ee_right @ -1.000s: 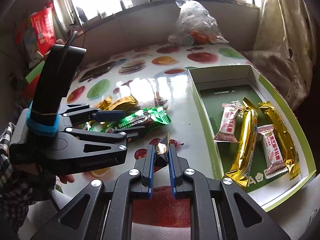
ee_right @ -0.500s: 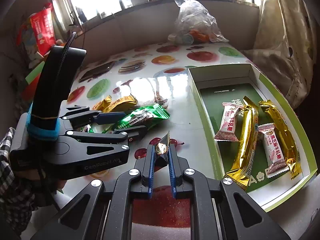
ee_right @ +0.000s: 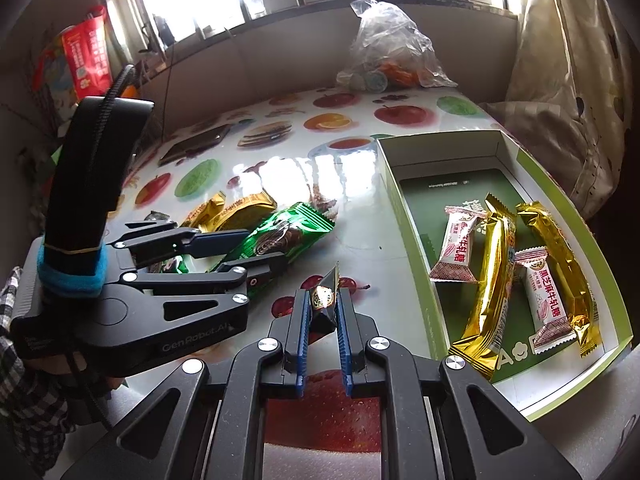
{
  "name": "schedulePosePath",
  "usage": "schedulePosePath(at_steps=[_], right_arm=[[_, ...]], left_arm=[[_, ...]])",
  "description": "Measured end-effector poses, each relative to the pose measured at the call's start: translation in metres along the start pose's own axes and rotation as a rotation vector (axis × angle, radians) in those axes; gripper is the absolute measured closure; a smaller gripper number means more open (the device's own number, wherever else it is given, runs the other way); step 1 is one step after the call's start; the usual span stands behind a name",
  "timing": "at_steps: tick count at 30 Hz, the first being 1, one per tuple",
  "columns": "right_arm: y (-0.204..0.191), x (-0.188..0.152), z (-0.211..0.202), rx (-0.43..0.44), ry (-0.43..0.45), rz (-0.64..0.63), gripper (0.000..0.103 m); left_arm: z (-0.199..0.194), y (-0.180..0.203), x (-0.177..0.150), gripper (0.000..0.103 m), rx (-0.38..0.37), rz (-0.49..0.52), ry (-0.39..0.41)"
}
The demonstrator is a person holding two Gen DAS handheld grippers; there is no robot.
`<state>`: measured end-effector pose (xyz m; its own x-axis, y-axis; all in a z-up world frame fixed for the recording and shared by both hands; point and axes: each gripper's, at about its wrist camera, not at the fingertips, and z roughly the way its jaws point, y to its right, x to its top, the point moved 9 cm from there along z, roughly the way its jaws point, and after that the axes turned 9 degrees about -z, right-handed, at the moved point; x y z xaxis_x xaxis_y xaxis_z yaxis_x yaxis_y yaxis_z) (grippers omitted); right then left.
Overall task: Organize snacks
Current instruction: 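Grasp and lift the green Milo packet with the left gripper while the right holds the red candy, then carry the Milo packet and red candy over the green box with both grippers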
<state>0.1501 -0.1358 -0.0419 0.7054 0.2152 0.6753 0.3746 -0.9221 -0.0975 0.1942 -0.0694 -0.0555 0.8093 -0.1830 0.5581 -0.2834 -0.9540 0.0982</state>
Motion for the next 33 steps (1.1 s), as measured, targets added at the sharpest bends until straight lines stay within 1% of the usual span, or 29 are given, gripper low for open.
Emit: schedulePosePath(at_steps=[10, 17, 27, 33], right_arm=[[-0.003, 0.002, -0.008, 0.004, 0.023, -0.007, 0.092], [-0.010, 0.006, -0.017, 0.004, 0.052, -0.023, 0.093], [-0.013, 0.014, -0.034, 0.010, 0.099, -0.026, 0.093], [-0.006, 0.020, -0.050, 0.006, 0.134, -0.005, 0.093]], left_arm=[[-0.017, -0.003, -0.001, 0.064, 0.008, -0.031, 0.041], [-0.038, -0.005, -0.001, 0.064, 0.002, -0.055, 0.082], [-0.058, -0.002, 0.003, 0.065, 0.013, -0.056, 0.118], [-0.069, 0.008, 0.010, 0.066, 0.005, -0.053, 0.143]])
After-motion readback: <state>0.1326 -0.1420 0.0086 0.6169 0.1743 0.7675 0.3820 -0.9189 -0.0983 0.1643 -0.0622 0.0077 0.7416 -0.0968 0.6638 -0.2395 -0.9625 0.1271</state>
